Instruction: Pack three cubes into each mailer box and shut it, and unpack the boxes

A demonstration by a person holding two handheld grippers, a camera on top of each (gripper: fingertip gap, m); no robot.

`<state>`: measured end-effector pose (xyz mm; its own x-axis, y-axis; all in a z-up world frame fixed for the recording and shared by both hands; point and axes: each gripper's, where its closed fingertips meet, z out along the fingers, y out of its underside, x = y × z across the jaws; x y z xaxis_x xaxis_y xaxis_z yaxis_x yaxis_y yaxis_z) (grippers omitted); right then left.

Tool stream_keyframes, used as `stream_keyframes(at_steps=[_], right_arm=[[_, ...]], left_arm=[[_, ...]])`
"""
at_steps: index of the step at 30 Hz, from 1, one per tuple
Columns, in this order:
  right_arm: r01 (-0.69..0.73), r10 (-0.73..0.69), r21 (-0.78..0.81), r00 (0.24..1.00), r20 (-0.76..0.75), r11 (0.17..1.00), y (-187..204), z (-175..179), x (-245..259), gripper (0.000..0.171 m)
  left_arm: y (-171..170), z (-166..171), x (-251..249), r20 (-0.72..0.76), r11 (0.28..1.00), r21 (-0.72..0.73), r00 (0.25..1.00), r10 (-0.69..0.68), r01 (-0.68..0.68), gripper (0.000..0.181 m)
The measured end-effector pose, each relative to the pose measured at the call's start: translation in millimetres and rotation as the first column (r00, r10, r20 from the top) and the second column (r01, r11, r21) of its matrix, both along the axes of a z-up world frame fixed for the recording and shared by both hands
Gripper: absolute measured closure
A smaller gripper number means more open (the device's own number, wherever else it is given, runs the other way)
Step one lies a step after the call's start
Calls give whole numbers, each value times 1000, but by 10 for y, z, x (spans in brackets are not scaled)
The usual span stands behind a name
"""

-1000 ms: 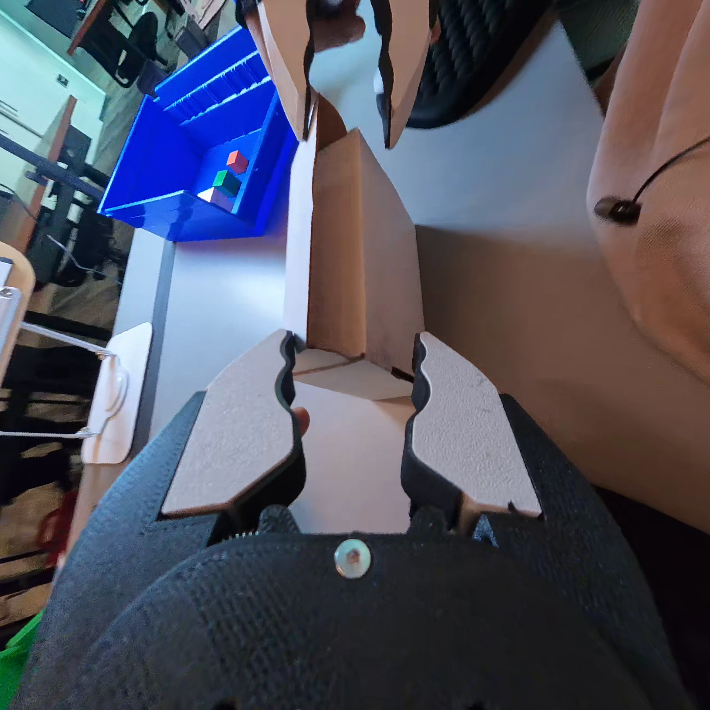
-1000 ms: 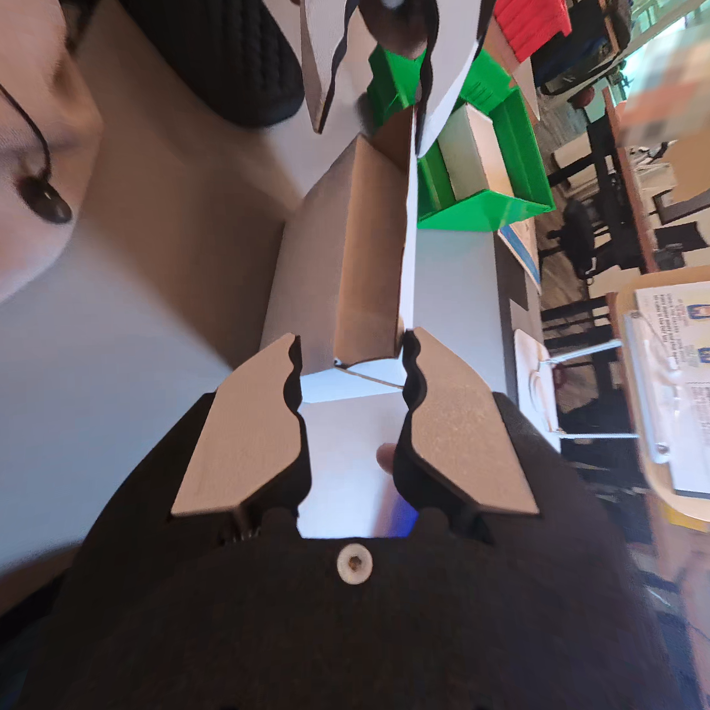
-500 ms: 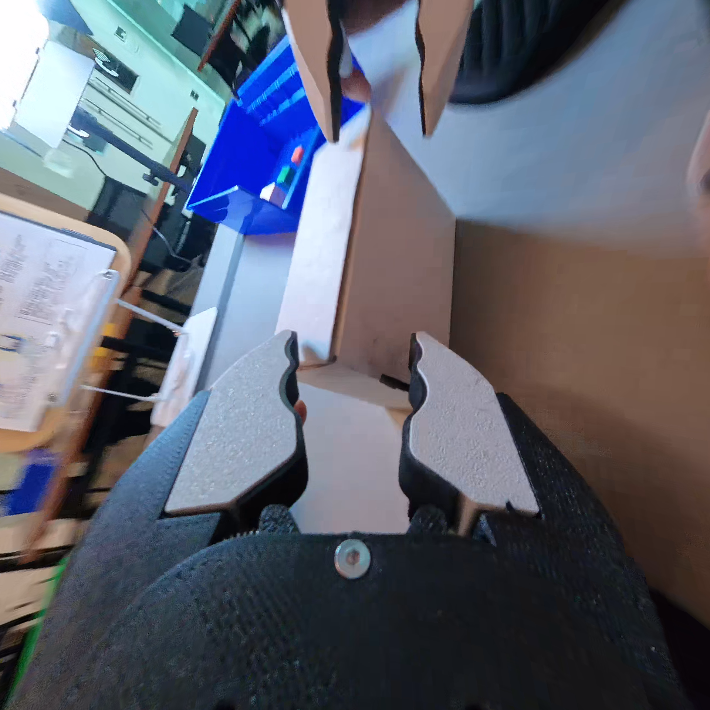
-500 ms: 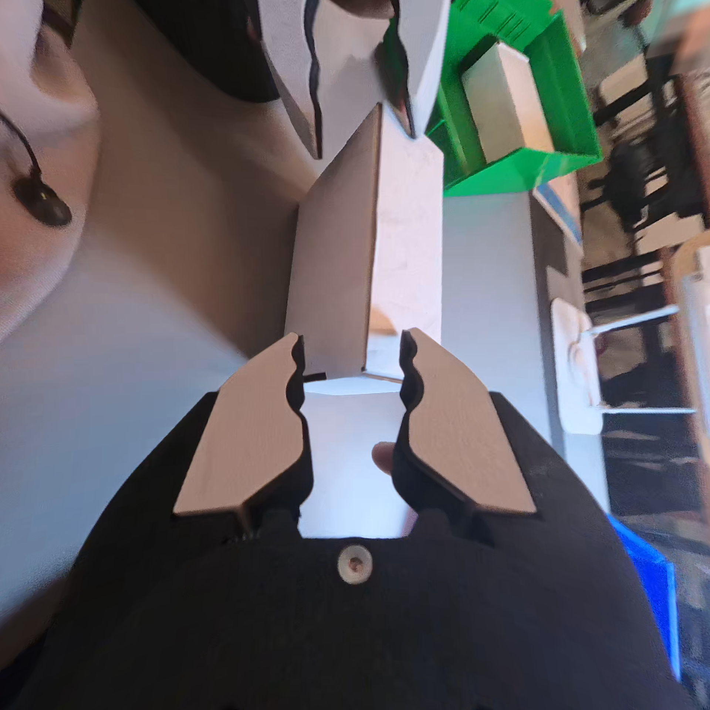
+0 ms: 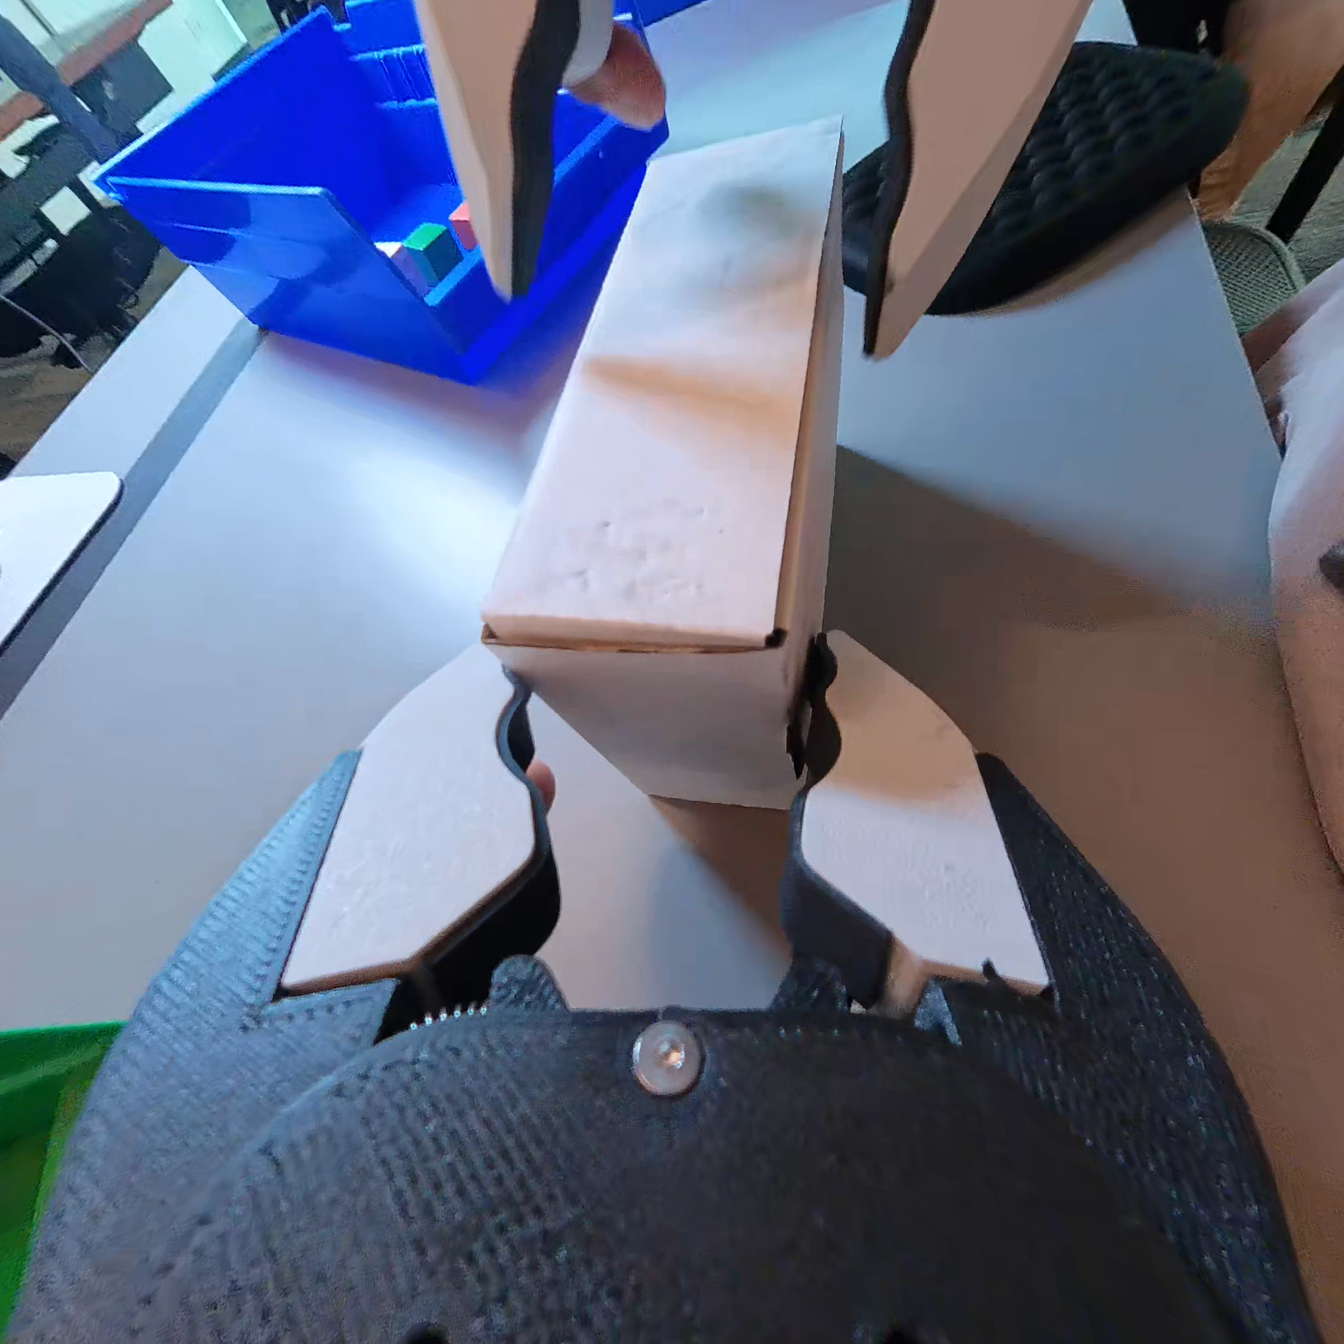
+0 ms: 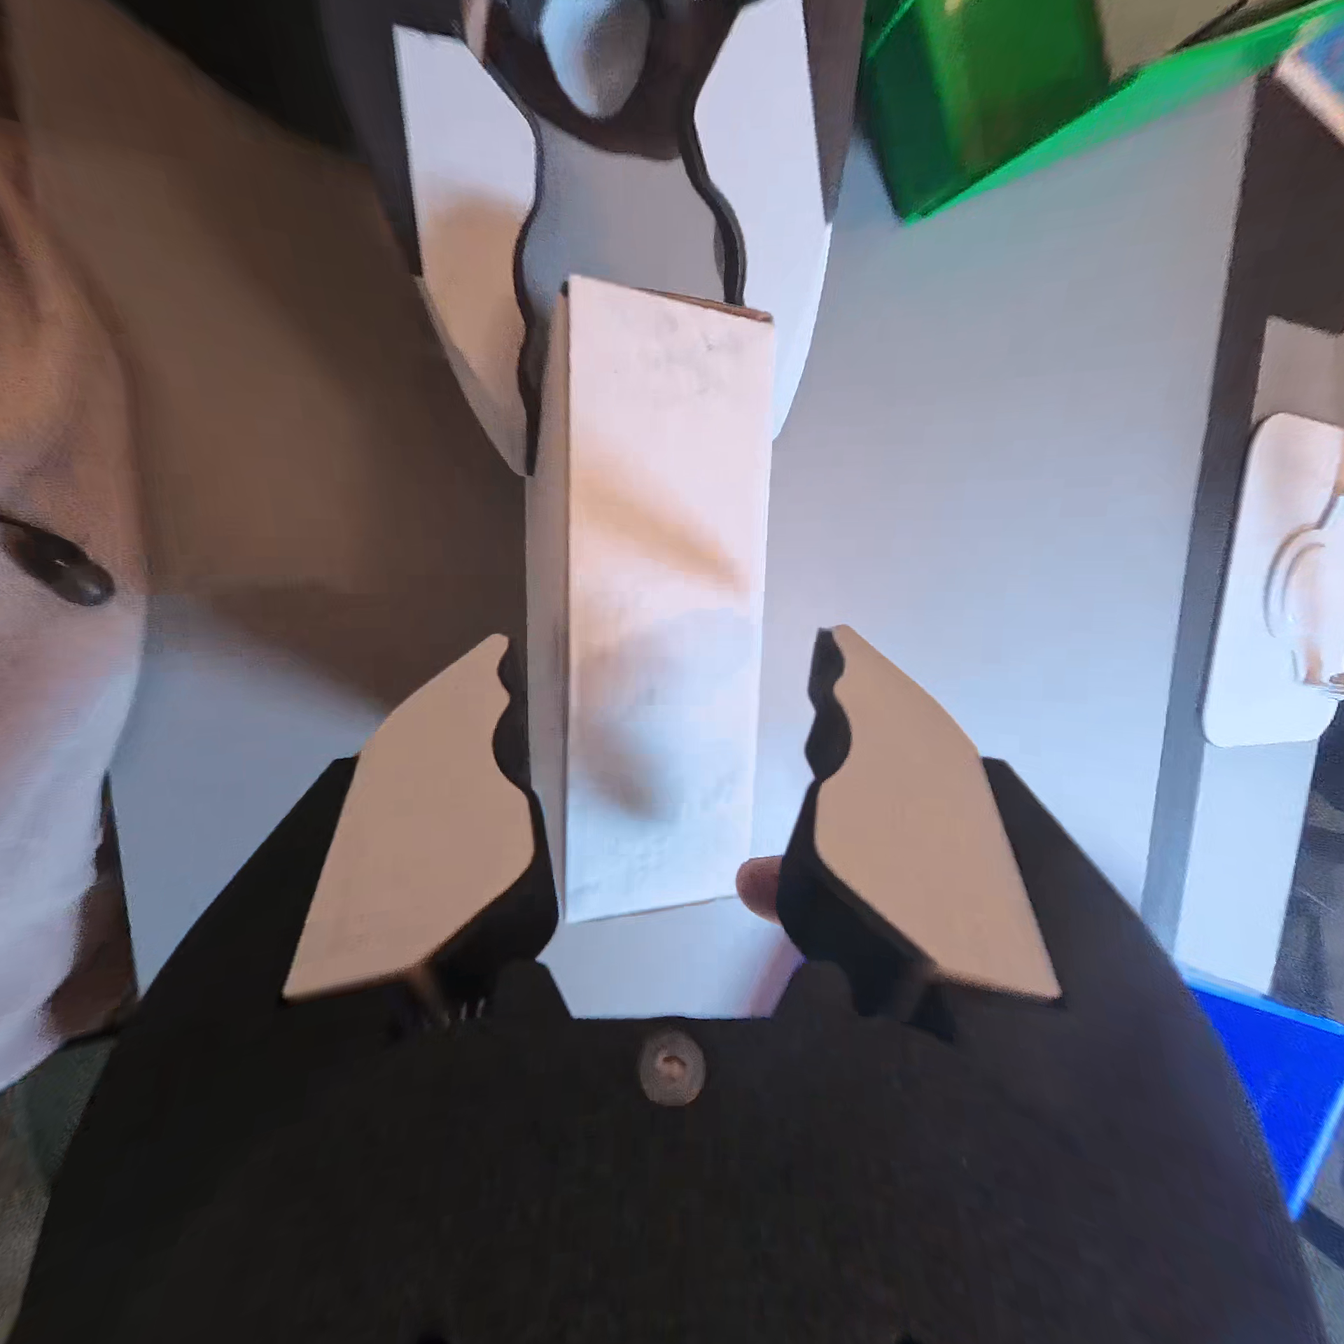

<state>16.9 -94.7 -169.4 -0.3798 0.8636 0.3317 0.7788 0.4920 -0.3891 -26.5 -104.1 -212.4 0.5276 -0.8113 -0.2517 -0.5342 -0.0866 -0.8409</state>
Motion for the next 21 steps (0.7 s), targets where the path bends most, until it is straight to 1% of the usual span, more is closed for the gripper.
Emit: stream_keyframes(at_steps=[1,4,6,7,9,11,12,13,15,17,19,21], right_arm=[[-11,11,4,999,51,1000,1,-56,0,97],[-66,58,40,982,181,997,-27,-191,10,104],[-96,75,99,978,196,991,-5,-171,-22,107],[-97,74,114,978,193,989,8,-140,-29,107],[-79,51,152,983,178,985,91,4,10,107],[-9,-18,236,994,112,972,328,308,80,107],[52,-75,298,995,66,953,527,509,138,107],[119,-135,379,991,16,918,776,730,220,107],[237,-235,533,969,-72,812,1335,1135,447,107],[331,-338,645,934,-118,688,1916,1372,749,107],[366,-402,706,907,-126,606,2432,1369,1024,107],[402,-470,712,875,-114,576,2884,1143,1264,107]], left_arm=[[-2,6,28,-7,1000,15,1000,6,-5,107],[-32,69,66,-27,995,96,1000,8,-5,108],[-31,118,29,-6,990,141,1000,24,-22,109],[-37,173,5,28,988,151,999,32,-35,111],[6,323,-124,125,983,145,988,91,-109,106],[54,508,-317,260,976,124,955,143,-180,107],[78,586,-420,329,971,107,930,166,-212,110],[97,647,-509,386,968,88,904,184,-234,114],[136,717,-626,453,962,65,867,209,-266,117],[153,736,-649,465,959,64,858,217,-277,118],[142,722,-617,451,958,79,867,213,-276,118],[131,686,-588,420,955,102,882,213,-279,119]])
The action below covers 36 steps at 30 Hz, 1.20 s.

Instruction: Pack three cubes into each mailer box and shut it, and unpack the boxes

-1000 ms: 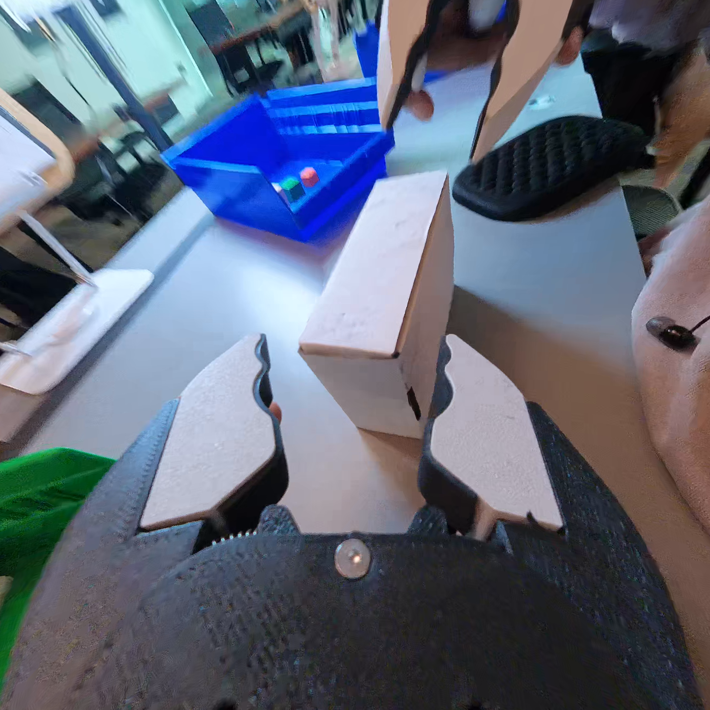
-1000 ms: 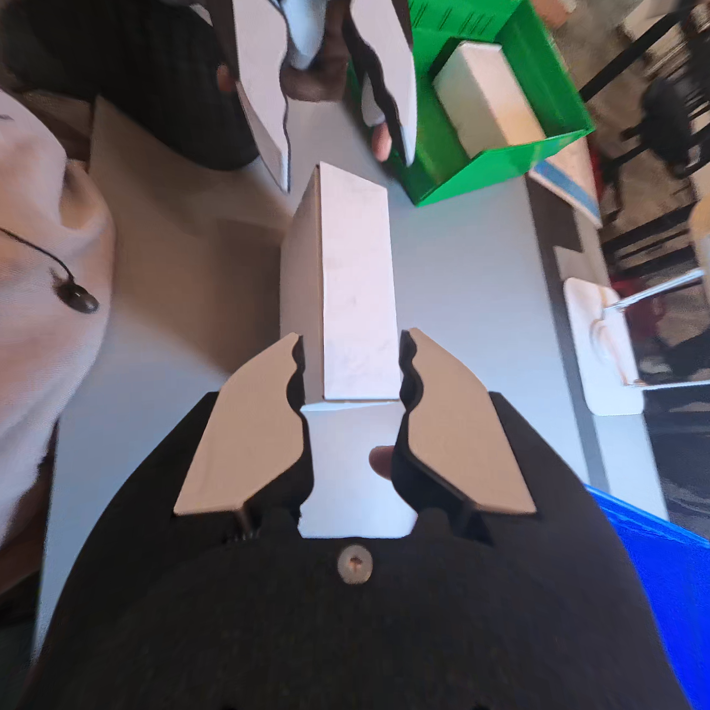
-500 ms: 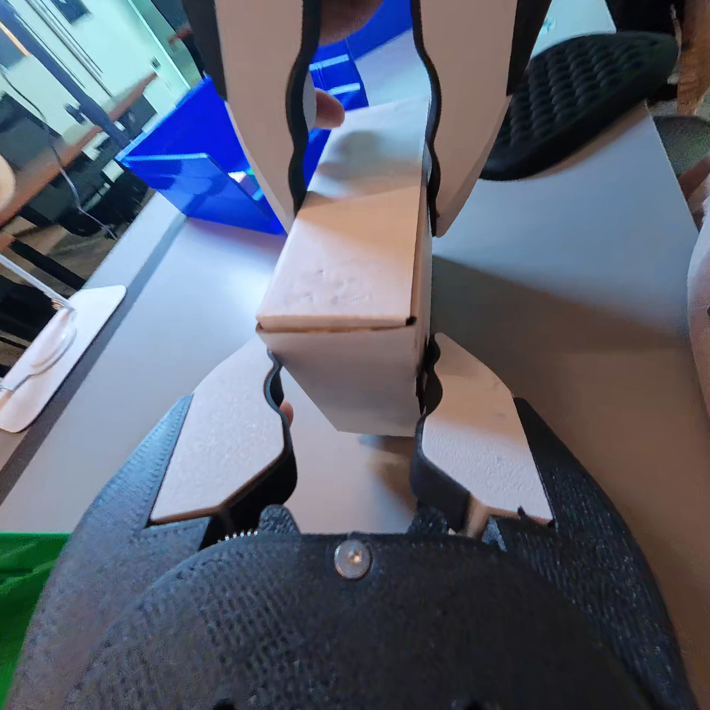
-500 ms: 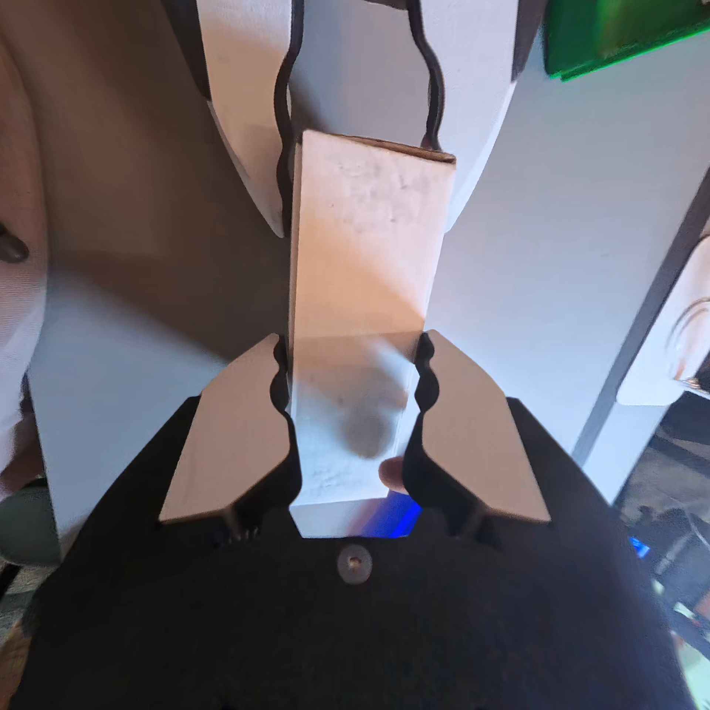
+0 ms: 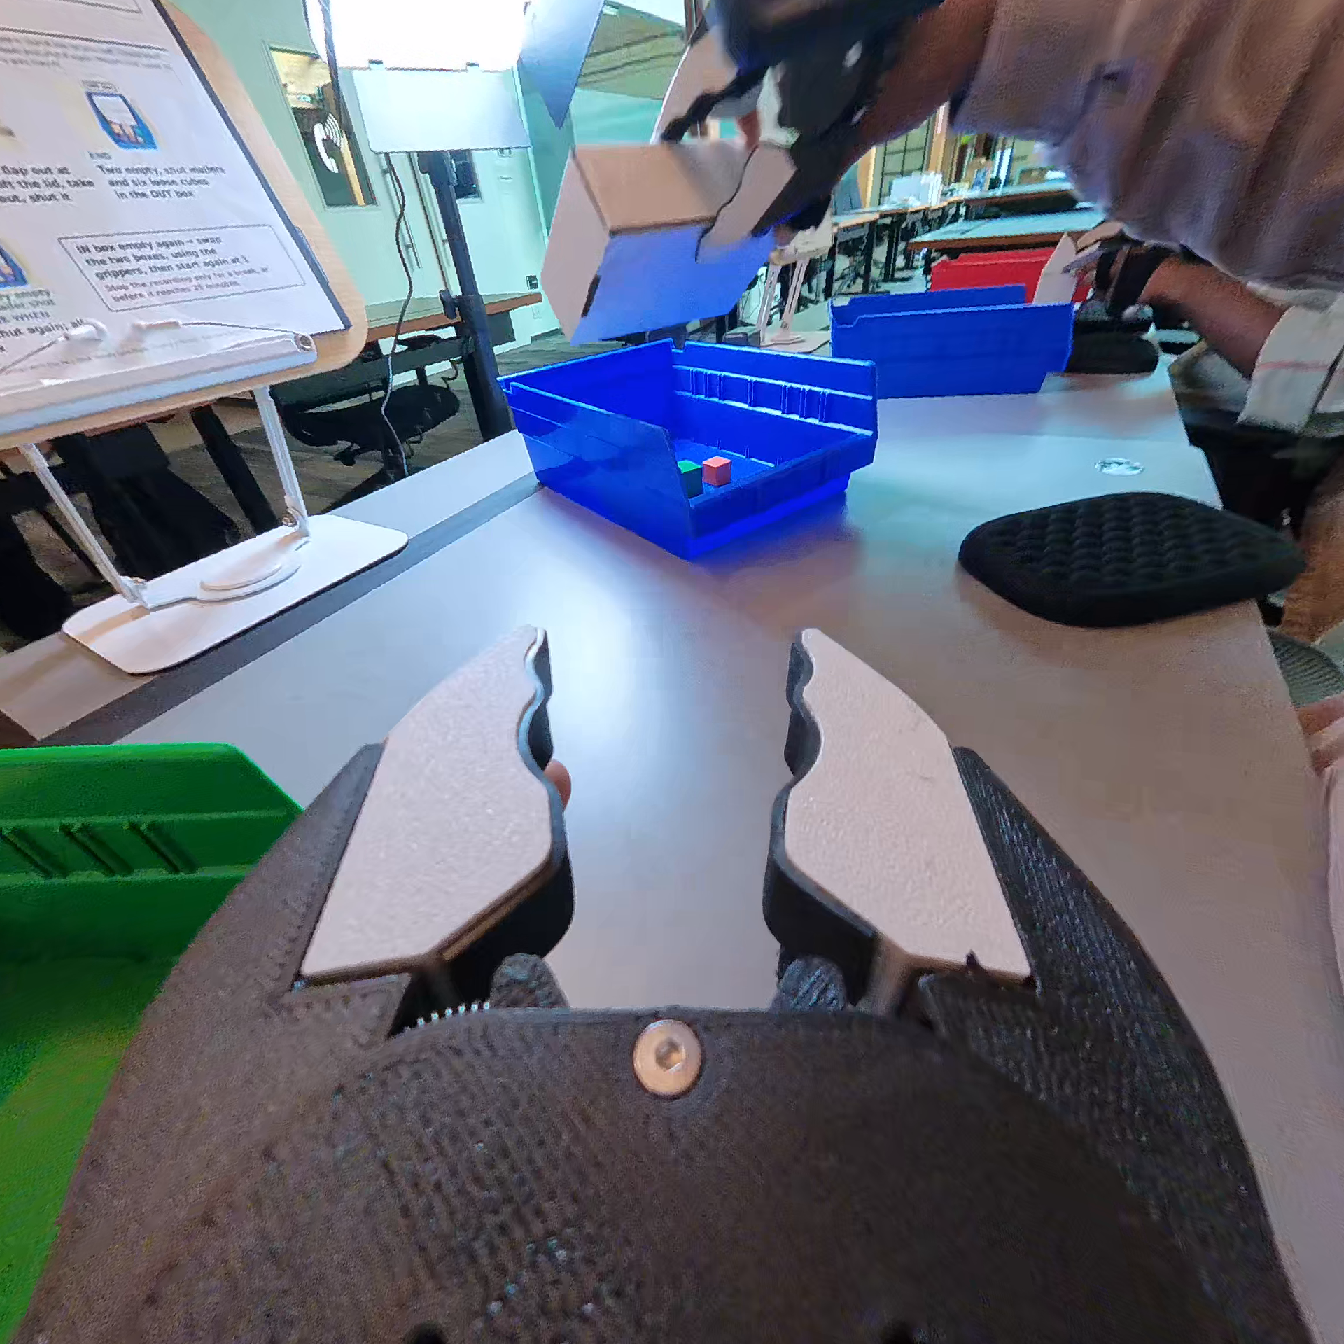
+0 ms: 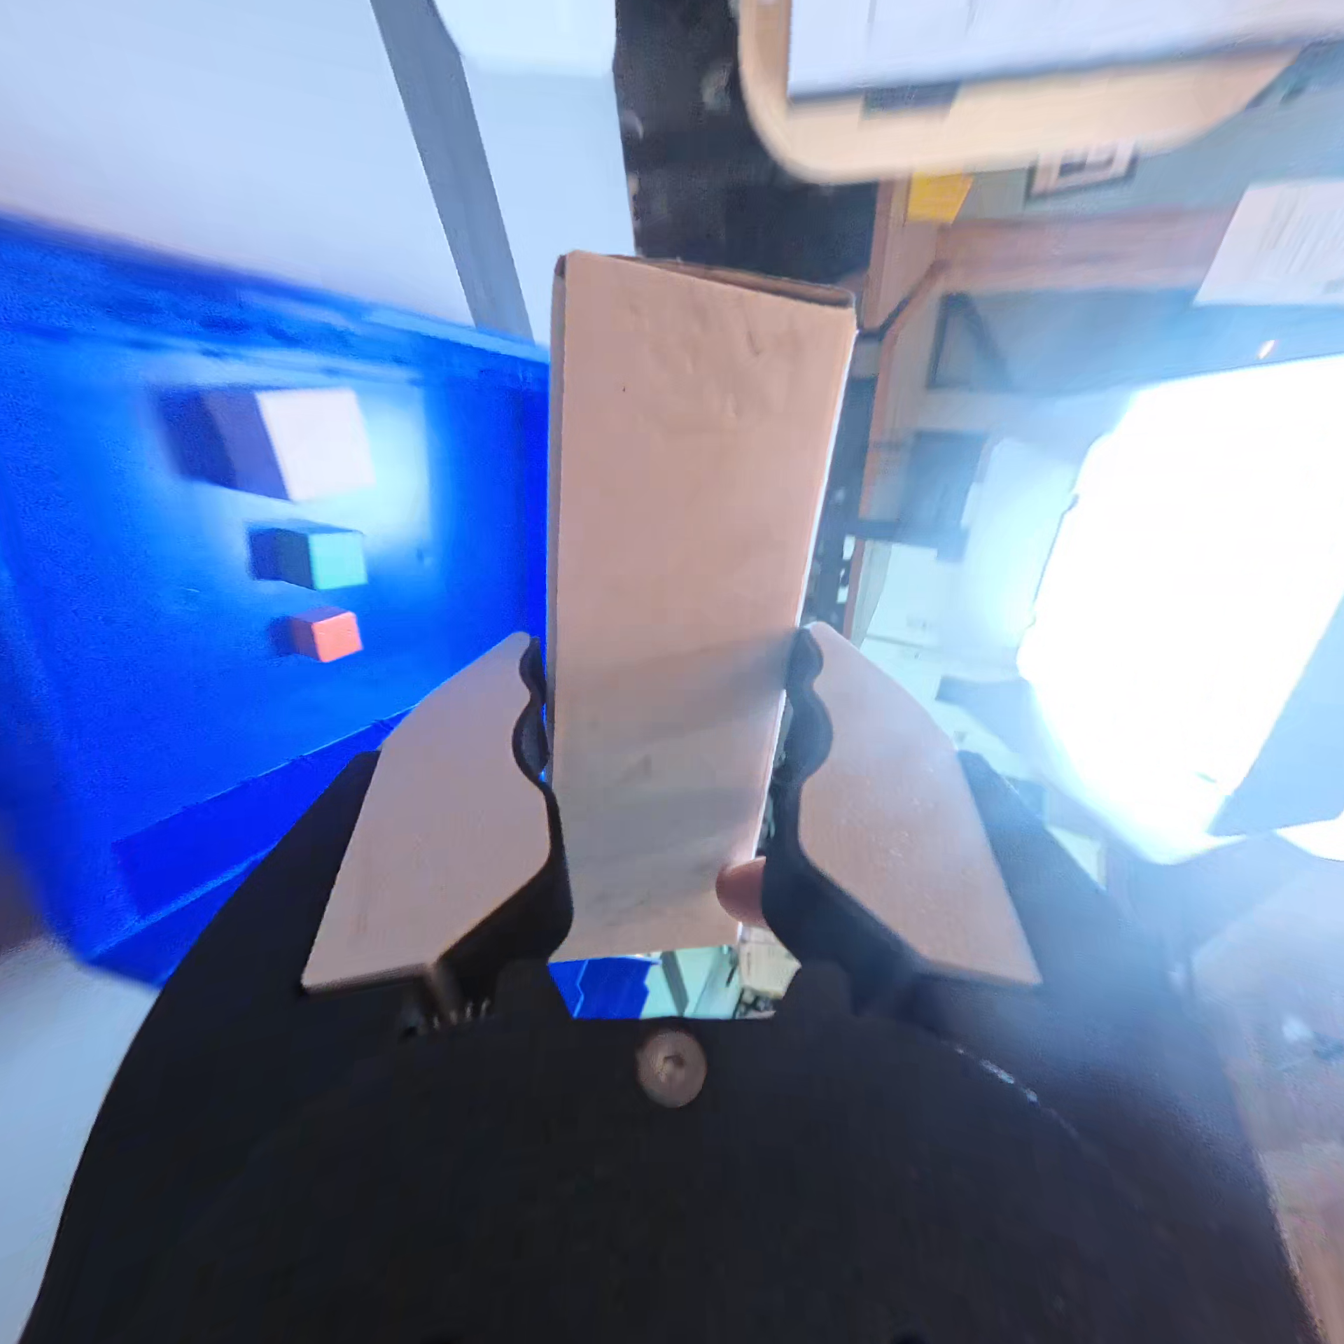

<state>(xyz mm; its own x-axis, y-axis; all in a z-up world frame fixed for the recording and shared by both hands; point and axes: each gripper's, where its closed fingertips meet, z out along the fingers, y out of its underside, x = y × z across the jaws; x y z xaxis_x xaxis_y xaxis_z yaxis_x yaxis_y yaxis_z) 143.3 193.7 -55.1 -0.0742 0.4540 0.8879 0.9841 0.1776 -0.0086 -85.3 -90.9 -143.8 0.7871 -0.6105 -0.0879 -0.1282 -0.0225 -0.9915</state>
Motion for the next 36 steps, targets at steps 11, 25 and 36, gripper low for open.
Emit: stream_keyframes(at_steps=[11,25,36], right_arm=[[82,-80,-9,992,100,997,1218,-1470,289,106],[155,-191,-374,980,-59,914,1093,-1761,242,119],[-300,-57,-361,694,-718,883,-330,-648,-392,120]], left_arm=[[101,-153,-108,-15,997,-34,998,64,-64,121],[164,-257,-162,-80,992,-40,990,119,-122,123],[353,423,-1462,-261,902,-25,873,411,-432,124]])
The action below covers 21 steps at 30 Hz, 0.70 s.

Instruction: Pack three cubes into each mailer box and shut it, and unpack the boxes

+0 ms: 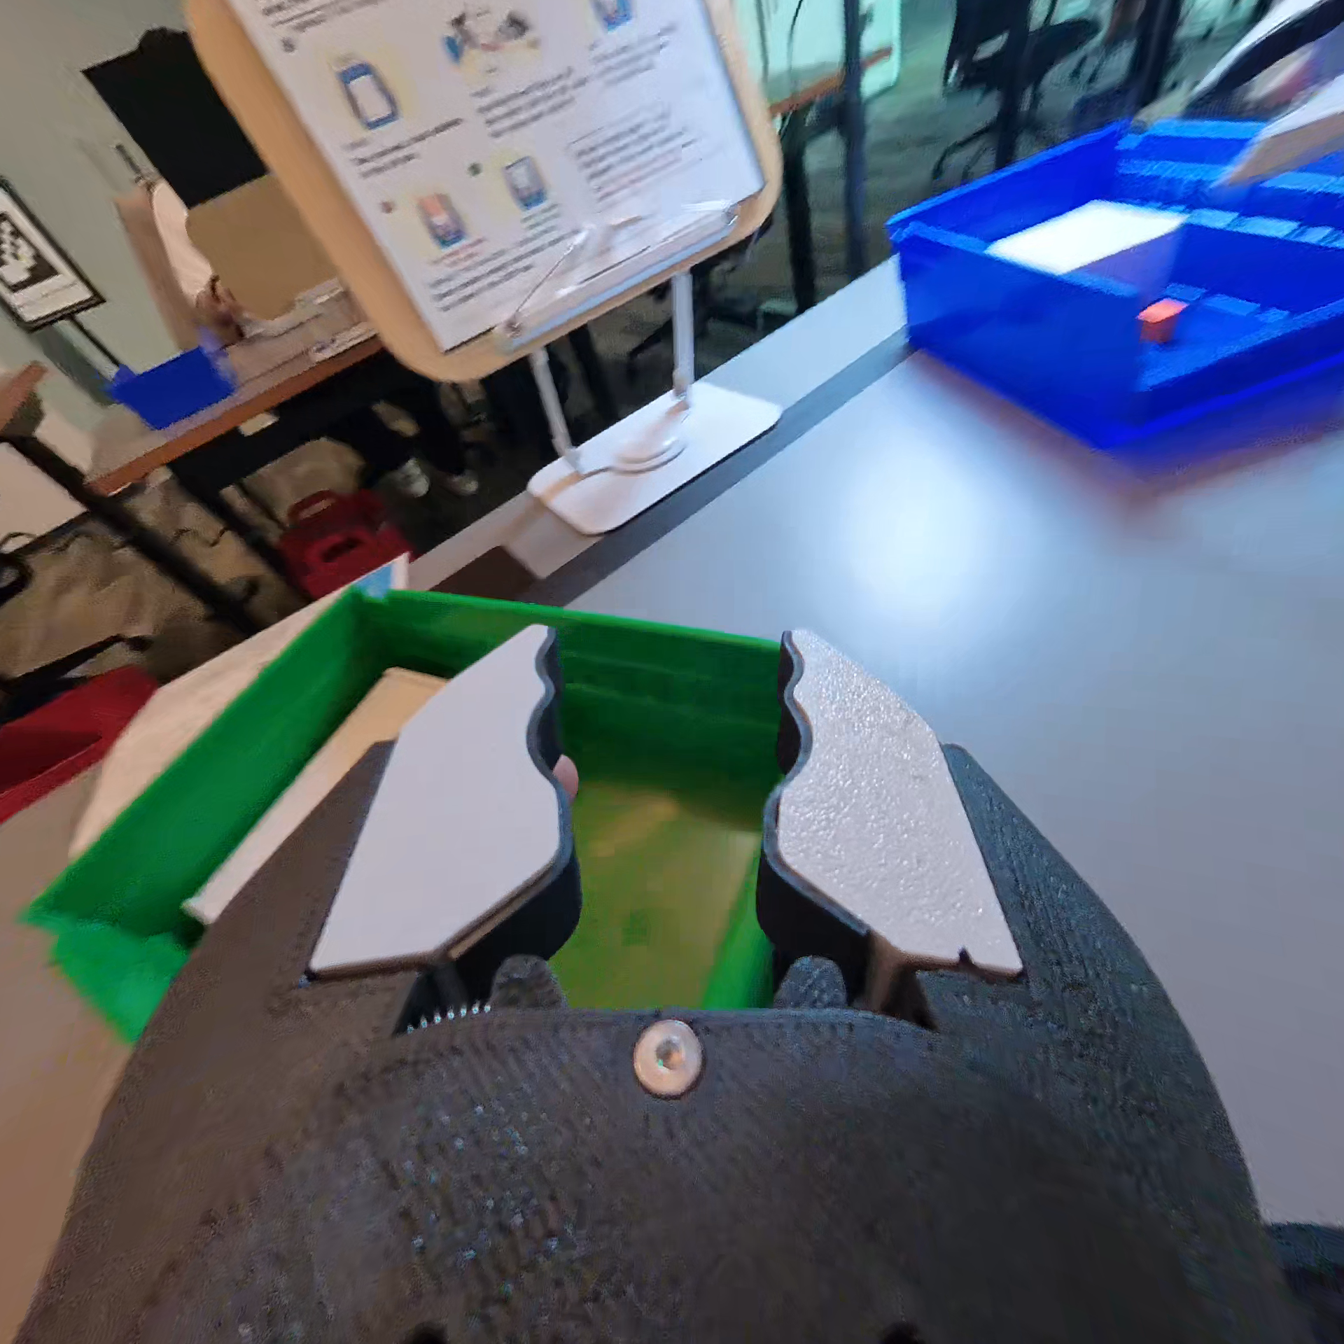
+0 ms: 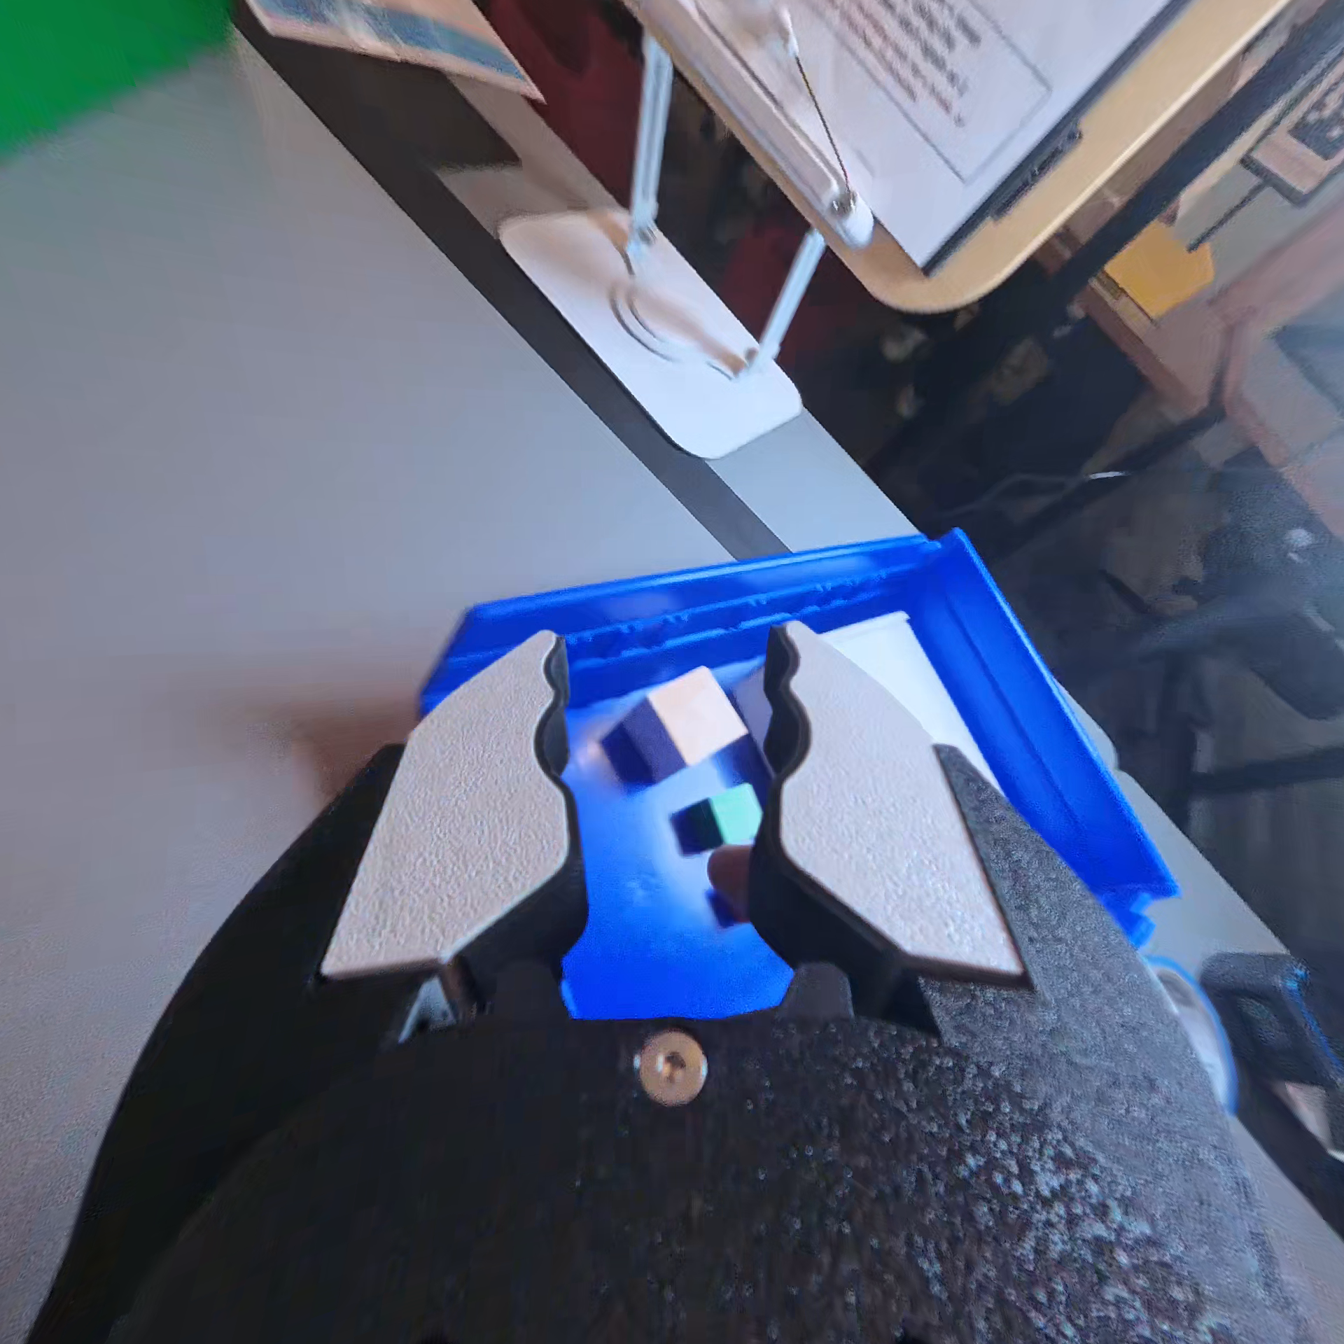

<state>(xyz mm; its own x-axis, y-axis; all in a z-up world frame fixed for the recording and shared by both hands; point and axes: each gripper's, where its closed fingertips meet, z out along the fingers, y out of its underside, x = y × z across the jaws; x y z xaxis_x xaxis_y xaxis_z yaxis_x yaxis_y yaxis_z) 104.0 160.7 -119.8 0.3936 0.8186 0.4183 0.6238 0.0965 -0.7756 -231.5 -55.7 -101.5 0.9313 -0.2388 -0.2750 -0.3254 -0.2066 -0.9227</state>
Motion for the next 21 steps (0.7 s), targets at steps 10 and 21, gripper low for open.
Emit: stream_keyframes(at_steps=[10,21], right_arm=[[-269,252,-95,954,-163,959,-1347,-297,-275,122],[-341,289,-245,930,-226,907,-1367,-743,-388,126]], left_arm=[[565,-665,-1397,-368,772,-610,927,-77,-178,95],[717,-1241,-2046,-314,381,-898,928,-200,-222,64]])
